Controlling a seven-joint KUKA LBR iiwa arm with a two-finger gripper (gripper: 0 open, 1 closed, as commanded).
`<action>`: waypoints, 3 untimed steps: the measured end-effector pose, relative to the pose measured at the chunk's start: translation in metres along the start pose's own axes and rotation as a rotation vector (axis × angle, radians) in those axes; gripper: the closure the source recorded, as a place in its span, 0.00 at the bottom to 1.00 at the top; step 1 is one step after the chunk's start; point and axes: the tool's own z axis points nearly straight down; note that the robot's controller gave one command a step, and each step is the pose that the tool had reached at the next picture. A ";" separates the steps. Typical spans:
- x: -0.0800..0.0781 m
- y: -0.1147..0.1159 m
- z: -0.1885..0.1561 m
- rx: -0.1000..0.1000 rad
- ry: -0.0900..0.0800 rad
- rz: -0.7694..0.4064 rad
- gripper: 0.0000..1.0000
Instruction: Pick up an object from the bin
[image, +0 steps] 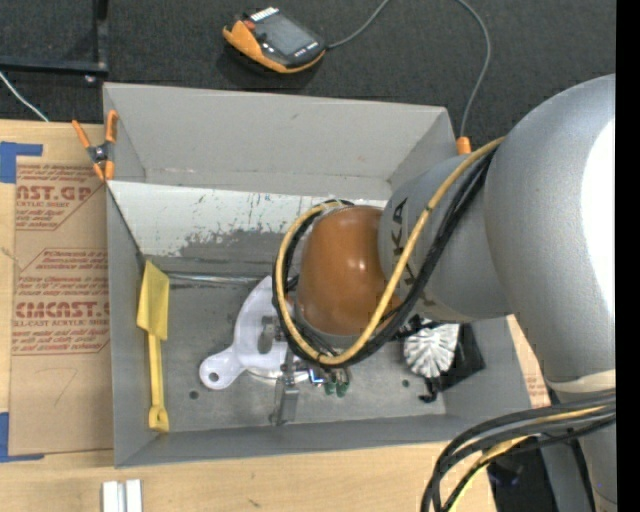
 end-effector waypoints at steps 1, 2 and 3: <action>-0.011 0.000 0.043 -0.001 0.010 -0.066 0.00; -0.008 -0.004 0.038 -0.001 0.001 0.151 0.00; -0.012 0.000 0.042 -0.002 0.008 -0.065 1.00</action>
Offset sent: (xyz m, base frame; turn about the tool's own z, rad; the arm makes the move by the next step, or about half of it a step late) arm 0.0087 -0.0047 -0.0376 0.1513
